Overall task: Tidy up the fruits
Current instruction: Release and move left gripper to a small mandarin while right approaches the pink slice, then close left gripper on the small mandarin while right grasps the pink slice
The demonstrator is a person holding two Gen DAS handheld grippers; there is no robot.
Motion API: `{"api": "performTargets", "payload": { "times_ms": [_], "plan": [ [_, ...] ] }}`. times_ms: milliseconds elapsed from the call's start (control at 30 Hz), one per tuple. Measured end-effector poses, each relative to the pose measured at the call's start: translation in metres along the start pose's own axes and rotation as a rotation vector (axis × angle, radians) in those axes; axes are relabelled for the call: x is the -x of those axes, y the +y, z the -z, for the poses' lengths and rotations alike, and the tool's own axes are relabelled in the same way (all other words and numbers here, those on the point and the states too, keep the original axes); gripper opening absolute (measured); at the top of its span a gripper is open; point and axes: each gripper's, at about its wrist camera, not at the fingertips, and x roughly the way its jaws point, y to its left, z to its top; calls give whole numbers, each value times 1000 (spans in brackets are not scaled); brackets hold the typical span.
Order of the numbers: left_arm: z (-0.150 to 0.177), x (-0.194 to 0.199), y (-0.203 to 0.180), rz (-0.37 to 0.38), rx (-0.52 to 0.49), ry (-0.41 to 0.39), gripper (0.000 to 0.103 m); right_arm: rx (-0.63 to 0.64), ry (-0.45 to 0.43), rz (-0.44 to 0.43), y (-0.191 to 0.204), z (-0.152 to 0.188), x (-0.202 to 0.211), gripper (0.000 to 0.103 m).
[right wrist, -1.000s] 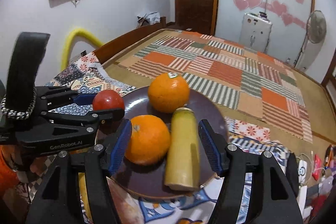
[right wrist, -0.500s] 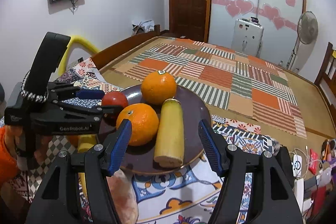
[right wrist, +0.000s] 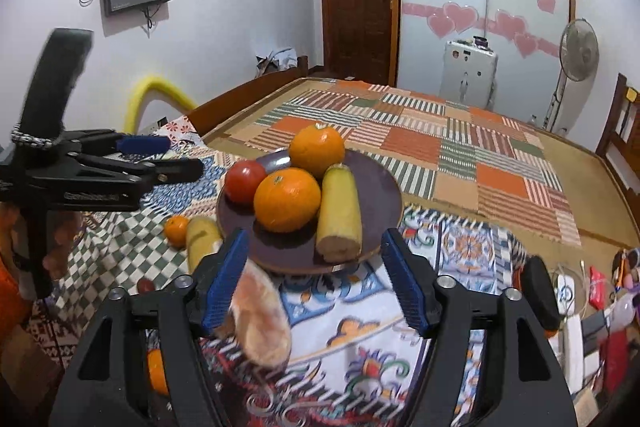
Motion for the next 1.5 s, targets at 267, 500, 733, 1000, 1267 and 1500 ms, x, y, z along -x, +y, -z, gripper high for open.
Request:
{"api": "performTargets", "payload": {
  "times_ms": [267, 500, 733, 1000, 1267, 1500],
  "plan": [
    [39, 23, -8, 16, -1, 8, 80, -15, 38, -20, 7, 27, 1, 69],
    [65, 18, -5, 11, 13, 33, 80, -49, 82, -22, 5, 50, -6, 69],
    [78, 4, 12, -16, 61, 63, 66, -41, 127, -54, 7, 51, -17, 43],
    [78, -10, 19, 17, 73, 94, 54, -11, 130, -73, 15, 49, -23, 28],
    [67, -26, 18, -4, 43, 110, 37, -40, 108, -43, 4, 61, 0, 26],
    [63, -36, 12, 6, 18, 129, 37, -108, 114, 16, -19, 87, 30, 26]
  ]
}}
